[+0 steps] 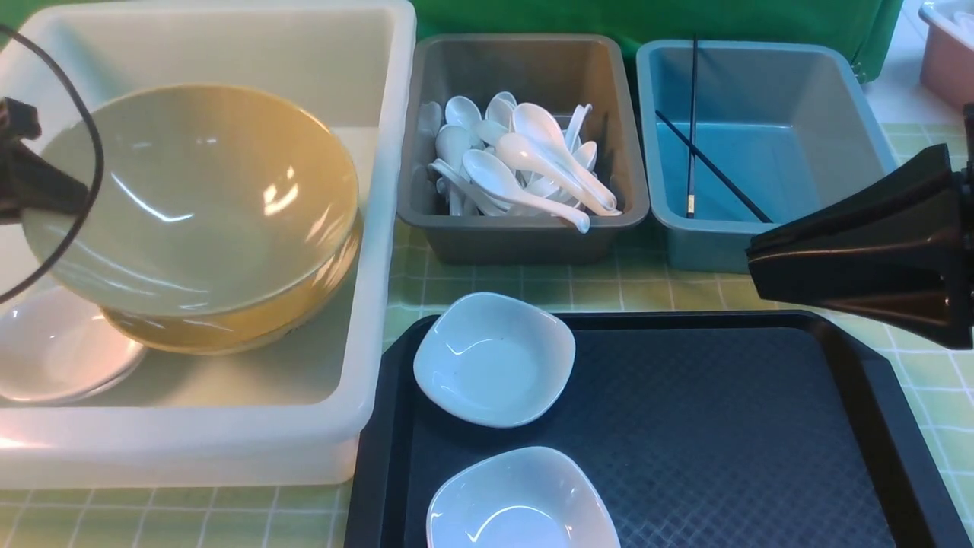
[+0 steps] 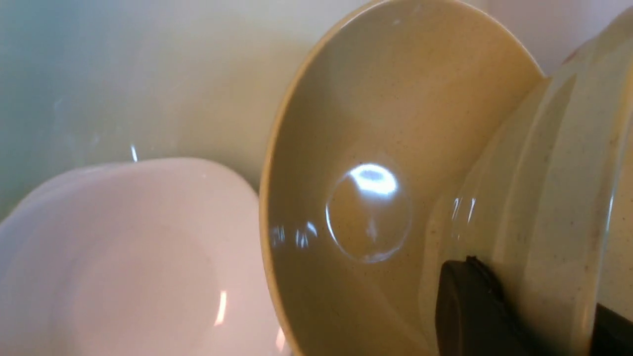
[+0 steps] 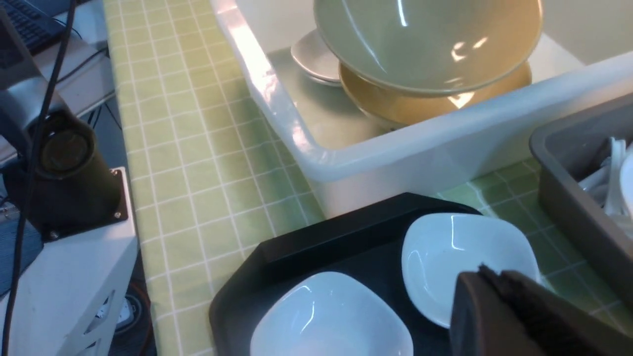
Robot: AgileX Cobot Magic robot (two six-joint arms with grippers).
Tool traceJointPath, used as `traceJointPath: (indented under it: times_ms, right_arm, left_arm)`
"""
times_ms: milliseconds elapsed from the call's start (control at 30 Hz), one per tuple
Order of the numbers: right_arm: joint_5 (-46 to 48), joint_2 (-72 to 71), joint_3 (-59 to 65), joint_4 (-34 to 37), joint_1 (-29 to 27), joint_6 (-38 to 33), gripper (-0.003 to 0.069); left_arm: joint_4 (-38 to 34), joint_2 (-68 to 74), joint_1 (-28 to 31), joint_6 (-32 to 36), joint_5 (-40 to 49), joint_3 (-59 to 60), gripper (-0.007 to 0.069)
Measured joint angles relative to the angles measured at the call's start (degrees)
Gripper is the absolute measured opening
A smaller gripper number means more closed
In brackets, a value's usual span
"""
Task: On green table put chopsticks spoon bowls plates into blue grey white boxes.
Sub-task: 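Place the tan bowl onto the bowl stack in the left bin with the left gripper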
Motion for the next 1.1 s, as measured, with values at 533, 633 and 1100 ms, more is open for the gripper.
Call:
traceJointPath:
  times_ms: [533,633,1100]
  right_arm:
    - [1.3,0.0,0.0,0.2,0.0,-0.4,0.0065]
    - [1.5,0.0,0.0,0.2,0.0,-0.4,0.0068]
    - [3.0,0.0,0.0,0.3,0.0,-0.4,0.0078]
  left_arm:
    - [14.0,6.1,-8.1,-14.8,-5.9,0.1,0.0298]
    - [17.1,6.1,-10.7,-17.1,-5.9,0.1,0.0430]
    - [40.5,-0.4,-12.6,-35.9,7.2,-11.4,0.0662]
